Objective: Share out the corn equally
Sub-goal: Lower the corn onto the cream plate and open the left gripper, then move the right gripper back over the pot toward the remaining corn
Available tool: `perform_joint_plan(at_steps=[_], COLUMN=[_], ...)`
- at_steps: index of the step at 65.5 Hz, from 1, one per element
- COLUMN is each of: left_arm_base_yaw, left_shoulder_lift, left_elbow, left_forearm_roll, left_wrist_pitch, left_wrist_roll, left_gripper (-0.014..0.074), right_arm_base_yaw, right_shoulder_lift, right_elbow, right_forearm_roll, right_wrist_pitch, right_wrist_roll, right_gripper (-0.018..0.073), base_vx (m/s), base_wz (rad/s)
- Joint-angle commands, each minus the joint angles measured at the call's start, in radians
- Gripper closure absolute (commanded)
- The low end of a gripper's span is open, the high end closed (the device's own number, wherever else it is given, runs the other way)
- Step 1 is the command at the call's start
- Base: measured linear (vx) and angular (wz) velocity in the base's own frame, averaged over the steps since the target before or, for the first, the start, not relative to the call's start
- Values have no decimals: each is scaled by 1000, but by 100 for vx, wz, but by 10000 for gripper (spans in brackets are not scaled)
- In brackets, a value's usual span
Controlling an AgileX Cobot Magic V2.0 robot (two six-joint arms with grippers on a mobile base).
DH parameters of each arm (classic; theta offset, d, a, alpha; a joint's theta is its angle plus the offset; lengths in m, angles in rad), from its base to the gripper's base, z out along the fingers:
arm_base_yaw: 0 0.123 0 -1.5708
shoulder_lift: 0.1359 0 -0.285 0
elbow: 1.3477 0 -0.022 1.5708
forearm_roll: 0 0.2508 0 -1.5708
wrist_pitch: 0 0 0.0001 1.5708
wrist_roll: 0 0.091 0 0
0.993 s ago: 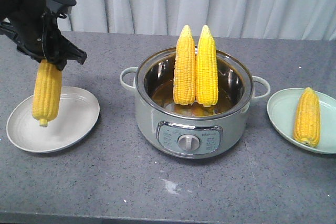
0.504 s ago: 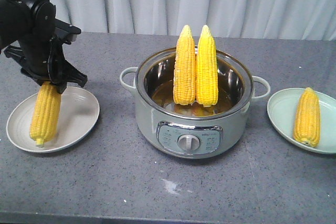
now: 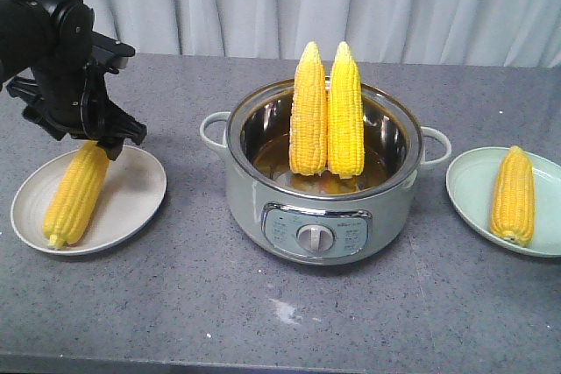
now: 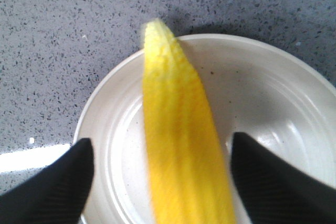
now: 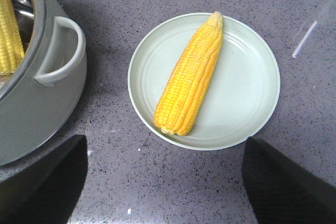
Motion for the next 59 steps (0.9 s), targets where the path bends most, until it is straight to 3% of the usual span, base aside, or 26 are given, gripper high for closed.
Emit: perform_joint_plan(at_steps=[1, 15, 41, 59], left_arm_base_yaw=[4, 4, 4, 4], left_shoulder_lift=[-54, -91, -338, -476], left_elbow=[-22, -25, -25, -25], left_forearm_roll=[15, 14, -93, -93], left_wrist_pitch=[4, -36, -157, -165], left_wrist_roll=[-16, -25, -52, -53], left_gripper=[-60, -60, -24, -10], right_arm_base_yaw=[-4, -4, -4, -4], right_shoulder_lift=[-16, -16, -16, -16], right_elbow=[-23, -23, -23, -23], right_forearm_roll=[9, 9, 9, 9], right_wrist_pitch=[-51, -51, -51, -51], right_wrist_roll=[-12, -12, -12, -12], right_gripper=[-20, -20, -20, -20], base_vx=[0, 0, 0, 0], base_wz=[0, 0, 0, 0])
